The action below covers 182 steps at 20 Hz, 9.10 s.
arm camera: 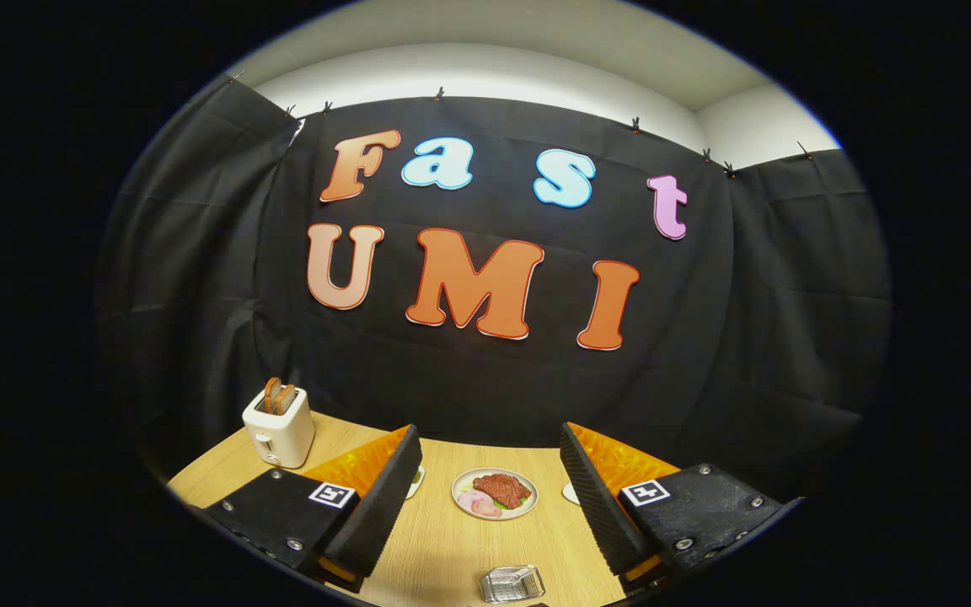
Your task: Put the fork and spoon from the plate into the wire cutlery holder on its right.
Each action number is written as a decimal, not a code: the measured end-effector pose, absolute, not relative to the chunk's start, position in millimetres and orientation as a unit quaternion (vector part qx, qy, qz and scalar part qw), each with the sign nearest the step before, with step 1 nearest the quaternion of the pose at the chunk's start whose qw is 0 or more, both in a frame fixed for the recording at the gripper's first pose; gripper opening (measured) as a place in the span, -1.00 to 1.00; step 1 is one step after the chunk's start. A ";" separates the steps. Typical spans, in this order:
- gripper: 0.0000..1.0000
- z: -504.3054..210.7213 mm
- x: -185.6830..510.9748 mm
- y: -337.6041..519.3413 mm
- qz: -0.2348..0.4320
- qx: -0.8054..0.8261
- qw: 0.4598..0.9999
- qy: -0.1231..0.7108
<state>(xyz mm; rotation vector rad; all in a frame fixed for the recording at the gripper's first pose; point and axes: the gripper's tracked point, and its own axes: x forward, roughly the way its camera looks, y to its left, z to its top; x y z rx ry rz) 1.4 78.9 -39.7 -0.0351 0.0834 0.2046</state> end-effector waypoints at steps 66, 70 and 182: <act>-0.90 -349.0 -8.3 331.3 0.209 0.055 0.788 0.576; -0.90 -308.2 -1.4 302.1 0.214 0.069 0.818 0.530; 0.65 -371.2 -28.8 418.9 0.275 -0.069 0.748 0.601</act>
